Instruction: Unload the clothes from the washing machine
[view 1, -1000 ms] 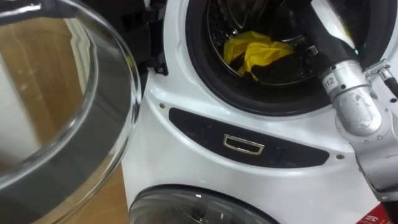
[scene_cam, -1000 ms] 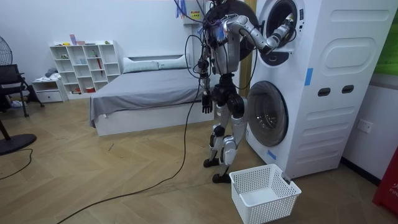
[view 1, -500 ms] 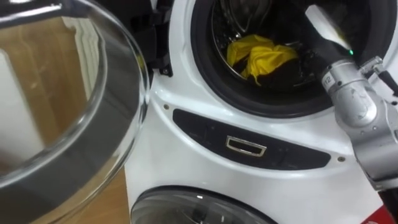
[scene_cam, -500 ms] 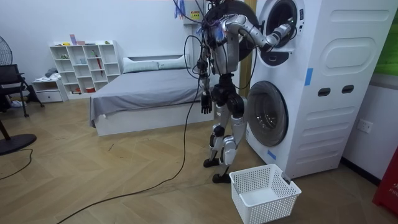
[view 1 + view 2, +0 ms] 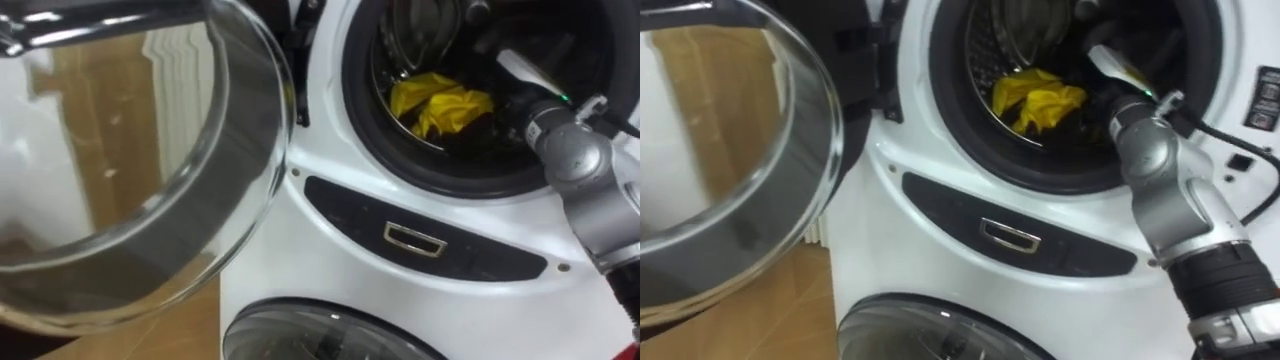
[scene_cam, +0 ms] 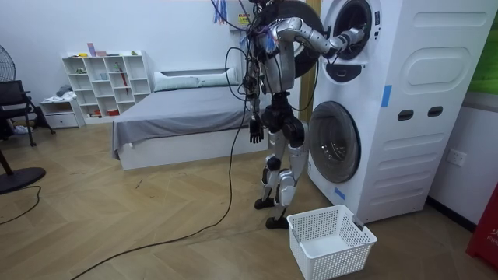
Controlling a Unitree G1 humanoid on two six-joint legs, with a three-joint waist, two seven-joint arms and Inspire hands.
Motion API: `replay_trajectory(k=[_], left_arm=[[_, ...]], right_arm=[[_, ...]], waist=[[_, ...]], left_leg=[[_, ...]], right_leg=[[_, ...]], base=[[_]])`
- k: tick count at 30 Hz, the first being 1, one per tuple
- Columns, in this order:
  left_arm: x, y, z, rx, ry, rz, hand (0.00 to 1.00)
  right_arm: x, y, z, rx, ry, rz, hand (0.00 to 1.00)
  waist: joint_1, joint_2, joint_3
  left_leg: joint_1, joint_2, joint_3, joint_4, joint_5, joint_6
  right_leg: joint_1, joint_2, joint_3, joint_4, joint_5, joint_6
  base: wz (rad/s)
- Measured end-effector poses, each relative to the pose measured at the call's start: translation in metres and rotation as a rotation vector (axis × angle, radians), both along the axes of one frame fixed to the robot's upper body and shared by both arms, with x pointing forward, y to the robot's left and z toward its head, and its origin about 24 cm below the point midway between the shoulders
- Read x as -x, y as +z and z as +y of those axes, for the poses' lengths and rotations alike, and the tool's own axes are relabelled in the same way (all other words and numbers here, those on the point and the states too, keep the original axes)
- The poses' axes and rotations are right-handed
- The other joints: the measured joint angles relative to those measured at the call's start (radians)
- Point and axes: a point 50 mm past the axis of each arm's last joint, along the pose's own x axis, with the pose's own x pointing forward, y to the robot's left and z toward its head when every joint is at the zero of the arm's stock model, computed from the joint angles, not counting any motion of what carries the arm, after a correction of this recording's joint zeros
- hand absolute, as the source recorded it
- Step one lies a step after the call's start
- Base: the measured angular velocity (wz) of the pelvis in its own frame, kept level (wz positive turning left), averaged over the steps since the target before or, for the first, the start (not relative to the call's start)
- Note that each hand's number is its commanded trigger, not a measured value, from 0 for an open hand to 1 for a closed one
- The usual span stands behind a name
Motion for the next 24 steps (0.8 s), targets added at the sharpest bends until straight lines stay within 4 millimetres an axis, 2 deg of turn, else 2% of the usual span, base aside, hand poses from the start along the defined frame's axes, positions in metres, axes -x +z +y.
replay_trajectory(k=[1,2,8,17,24], left_arm=[[0.000,0.001,0.001,-0.001,0.000,0.001,0.00],[0.001,0.001,0.003,-0.004,0.000,0.004,0.00],[-0.004,0.002,0.004,0.009,-0.006,-0.002,0.00],[-0.007,0.003,0.006,0.004,-0.018,-0.013,0.00],[-0.012,0.002,0.004,0.010,-0.047,-0.042,0.00]], right_arm=[[-0.001,0.002,0.000,-0.001,-0.002,0.004,0.79],[-0.001,0.002,0.000,-0.001,0.003,0.011,1.00],[0.000,0.001,-0.002,0.003,0.012,0.057,1.00],[-0.001,-0.006,-0.006,0.019,0.013,0.109,1.00],[-0.001,-0.005,-0.002,0.030,0.038,0.093,1.00]], waist=[[0.000,-0.001,0.0006],[-0.003,-0.003,0.0009],[-0.003,-0.017,0.0057],[0.005,-0.016,0.0072],[0.015,-0.019,0.0099]], left_leg=[[-0.002,-0.001,-0.002,-0.001,0.000,0.000],[-0.002,-0.001,-0.003,-0.001,0.000,0.000],[-0.003,-0.004,-0.009,0.000,0.000,0.001],[0.009,-0.004,-0.009,-0.001,0.000,0.001],[0.026,0.000,0.012,-0.019,0.002,0.003]], right_leg=[[0.000,0.000,-0.002,-0.001,0.000,0.000],[0.001,0.000,-0.004,-0.002,0.000,0.001],[0.001,-0.001,-0.008,-0.002,-0.002,0.002],[0.012,-0.001,-0.005,-0.002,-0.001,0.002],[0.011,-0.002,0.017,0.000,-0.001,0.002]], base=[[0.05],[0.05],[0.02],[0.00],[-0.09]])
